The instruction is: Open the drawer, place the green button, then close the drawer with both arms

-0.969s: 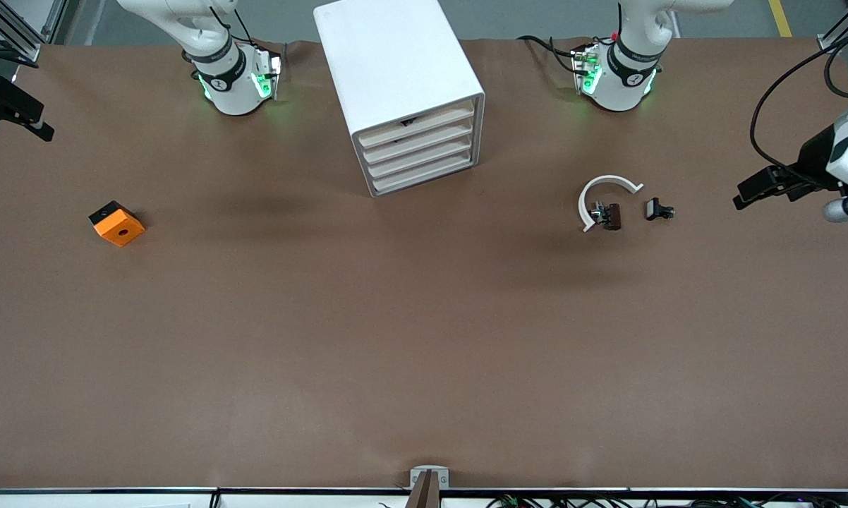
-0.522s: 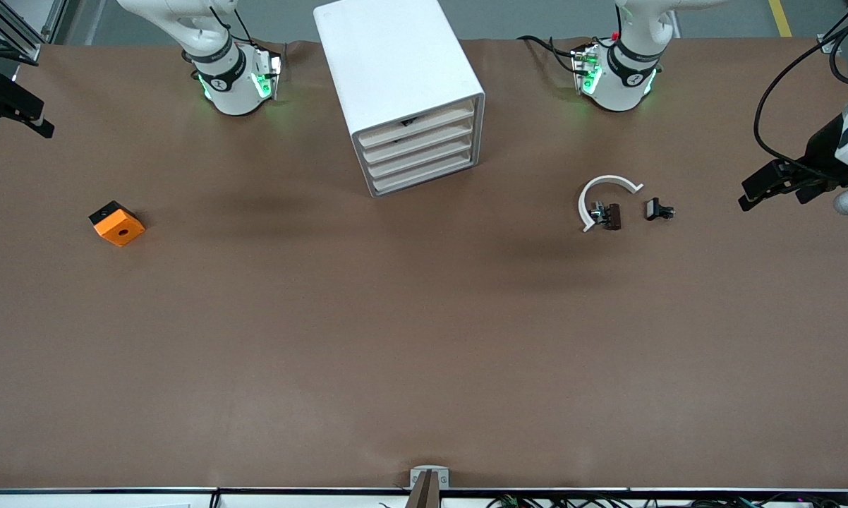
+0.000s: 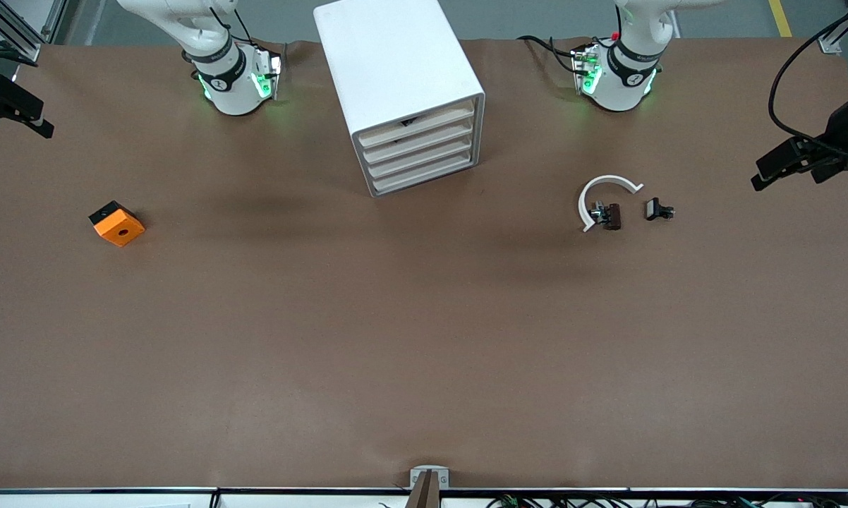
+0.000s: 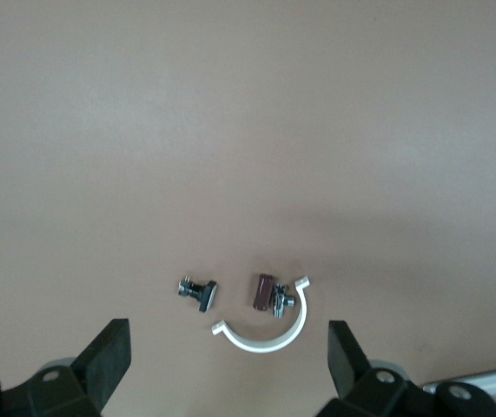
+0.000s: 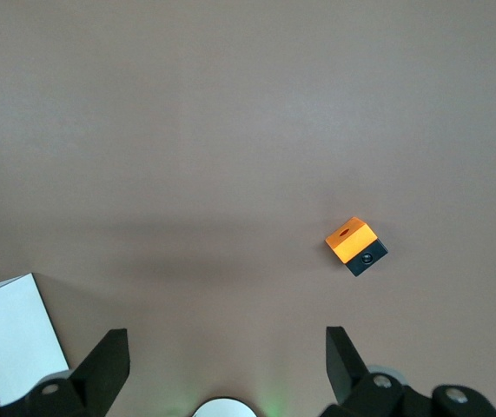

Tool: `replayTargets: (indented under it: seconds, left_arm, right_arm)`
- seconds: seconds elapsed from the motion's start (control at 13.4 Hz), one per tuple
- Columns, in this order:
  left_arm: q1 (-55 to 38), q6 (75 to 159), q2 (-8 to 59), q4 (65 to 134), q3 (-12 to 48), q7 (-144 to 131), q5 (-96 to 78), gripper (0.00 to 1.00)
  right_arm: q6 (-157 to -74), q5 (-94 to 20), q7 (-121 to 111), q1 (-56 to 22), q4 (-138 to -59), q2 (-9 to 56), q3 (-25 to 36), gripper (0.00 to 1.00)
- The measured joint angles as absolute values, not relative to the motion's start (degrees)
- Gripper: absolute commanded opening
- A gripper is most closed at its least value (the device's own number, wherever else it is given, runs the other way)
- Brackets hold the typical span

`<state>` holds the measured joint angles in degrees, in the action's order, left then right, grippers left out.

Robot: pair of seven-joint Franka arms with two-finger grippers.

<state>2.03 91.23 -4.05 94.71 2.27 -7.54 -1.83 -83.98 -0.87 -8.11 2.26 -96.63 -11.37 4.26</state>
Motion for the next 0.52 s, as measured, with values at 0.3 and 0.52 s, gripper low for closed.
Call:
replayTargets:
  seconds: [0.3, 0.52]
  left_arm:
    - [2.0, 89.6, -3.7, 94.6, 2.7, -7.5, -1.8, 1.0]
    - [2.0, 89.1, -3.7, 94.6, 2.7, -7.4, -1.8, 1.0]
  right_arm:
    - [-84.0, -0.9, -8.2, 2.3, -96.6, -11.4, 4.3, 1.0]
    - [-84.0, -0.8, -8.2, 2.3, -96.6, -11.4, 4.3, 1.0]
